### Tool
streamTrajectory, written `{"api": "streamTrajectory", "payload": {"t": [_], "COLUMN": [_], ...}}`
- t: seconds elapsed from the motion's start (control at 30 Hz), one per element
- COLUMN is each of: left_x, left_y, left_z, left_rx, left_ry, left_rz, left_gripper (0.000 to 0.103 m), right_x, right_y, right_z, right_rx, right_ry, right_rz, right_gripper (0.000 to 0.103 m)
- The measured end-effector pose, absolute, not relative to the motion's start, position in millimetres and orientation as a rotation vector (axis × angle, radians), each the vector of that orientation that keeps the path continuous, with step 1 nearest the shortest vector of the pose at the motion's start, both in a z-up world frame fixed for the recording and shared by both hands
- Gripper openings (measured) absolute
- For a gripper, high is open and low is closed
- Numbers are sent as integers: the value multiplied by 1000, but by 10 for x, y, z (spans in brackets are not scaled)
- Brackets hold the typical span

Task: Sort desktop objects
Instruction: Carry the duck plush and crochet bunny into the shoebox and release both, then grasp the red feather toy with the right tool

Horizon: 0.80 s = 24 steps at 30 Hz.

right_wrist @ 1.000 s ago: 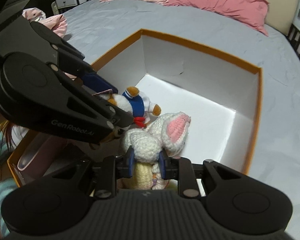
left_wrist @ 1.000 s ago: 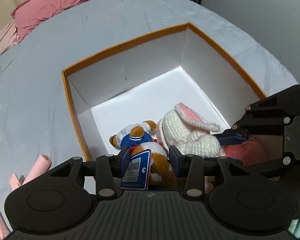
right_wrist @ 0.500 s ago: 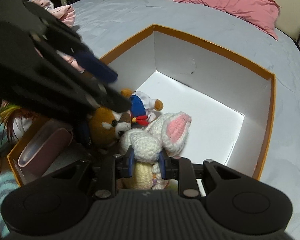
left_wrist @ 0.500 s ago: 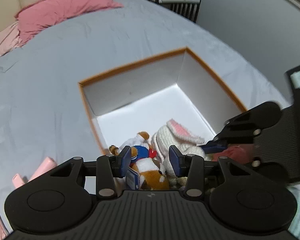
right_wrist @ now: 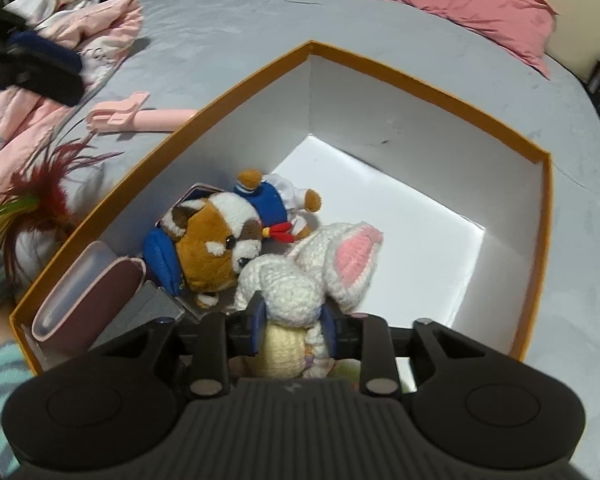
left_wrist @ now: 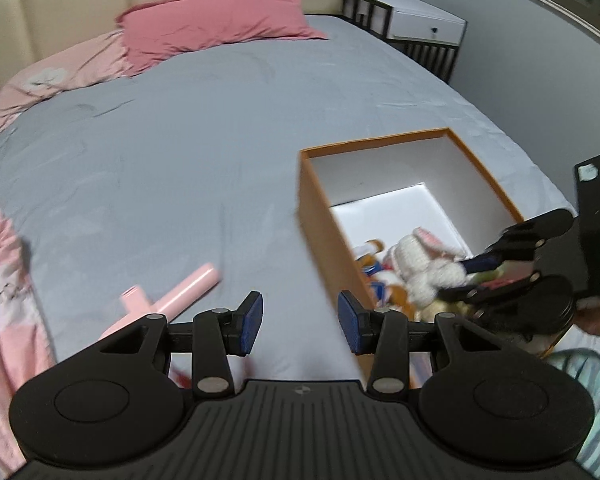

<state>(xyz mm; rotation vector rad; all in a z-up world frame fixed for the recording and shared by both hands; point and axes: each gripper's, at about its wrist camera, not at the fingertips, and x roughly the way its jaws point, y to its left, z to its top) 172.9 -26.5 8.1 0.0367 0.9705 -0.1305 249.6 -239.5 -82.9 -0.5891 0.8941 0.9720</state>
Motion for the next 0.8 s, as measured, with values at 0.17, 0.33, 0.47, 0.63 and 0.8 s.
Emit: {"api": "streamTrajectory", "payload": {"t": [0.17, 0.33, 0.47, 0.63, 0.8], "left_x": [1505, 1210, 1005, 812, 735], "left_y": [93, 432, 603, 757, 845], "left_z": [187, 271, 238, 144, -15], "left_rx": [0, -35, -52, -72, -71], "left_ry": [953, 927, 908, 896, 917], "left_rz": [-64, -31, -18, -18, -26], "left_gripper": [49, 49, 49, 49, 49], "right_x": [2362, 2023, 1571, 1060, 789], "right_y": [-2416, -2362, -2154, -1767, -1404], "right_z": [-624, -239, -127, -244, -484], "right_rx": [-601, -500, -431, -420, -445], "right_ry": [834, 740, 701, 687, 709], "right_rz": [911, 974, 1091, 1195, 1228], "right_gripper": [39, 40, 47, 55, 70]}}
